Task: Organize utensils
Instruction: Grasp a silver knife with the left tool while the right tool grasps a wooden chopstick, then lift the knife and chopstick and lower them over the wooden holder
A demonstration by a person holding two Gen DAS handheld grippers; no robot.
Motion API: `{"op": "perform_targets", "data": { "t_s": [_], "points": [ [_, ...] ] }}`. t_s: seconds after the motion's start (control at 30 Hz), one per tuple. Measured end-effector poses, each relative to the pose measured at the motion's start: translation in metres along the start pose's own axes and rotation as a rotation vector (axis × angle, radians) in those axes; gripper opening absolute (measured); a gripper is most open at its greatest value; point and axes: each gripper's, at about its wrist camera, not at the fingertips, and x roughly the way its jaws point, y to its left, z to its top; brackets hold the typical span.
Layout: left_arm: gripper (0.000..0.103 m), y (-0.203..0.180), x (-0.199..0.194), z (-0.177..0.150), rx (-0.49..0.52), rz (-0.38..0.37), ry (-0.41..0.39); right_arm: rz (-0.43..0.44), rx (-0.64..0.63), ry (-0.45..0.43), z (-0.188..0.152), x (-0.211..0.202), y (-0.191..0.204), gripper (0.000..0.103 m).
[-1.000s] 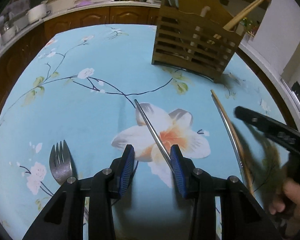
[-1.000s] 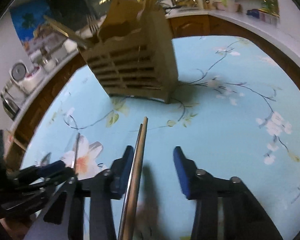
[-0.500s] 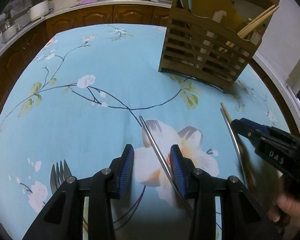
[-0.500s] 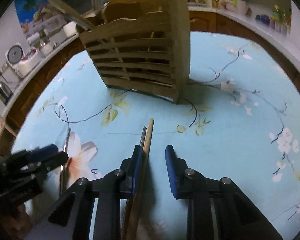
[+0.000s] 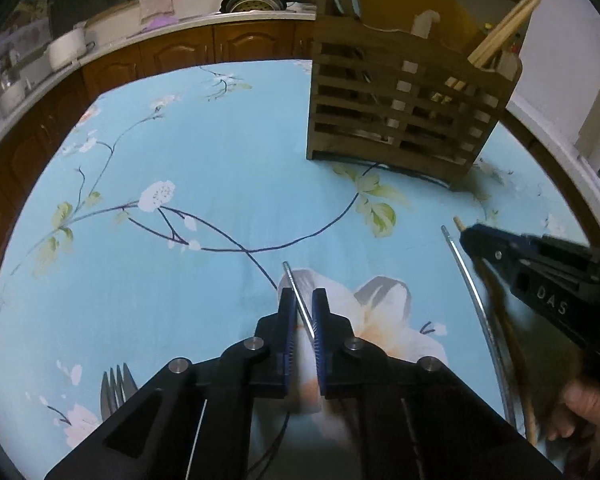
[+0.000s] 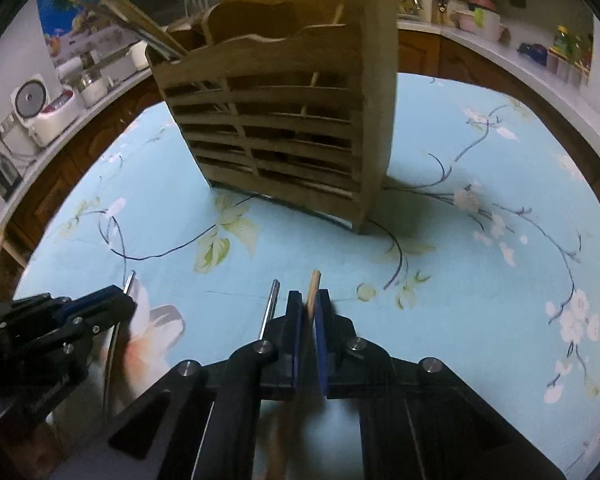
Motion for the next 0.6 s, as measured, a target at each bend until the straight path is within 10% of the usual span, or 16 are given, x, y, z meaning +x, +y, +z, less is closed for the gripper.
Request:
{"op": "perform_targets", "data": {
  "t_s": [0.6],
  "points": [
    [0.003, 0.027, -0.108, -0.014, -0.079, -0.139, -0.164, 0.099, 0.076, -0.214, -0.001, -0.114, -0.007, 0.005]
  ]
}}
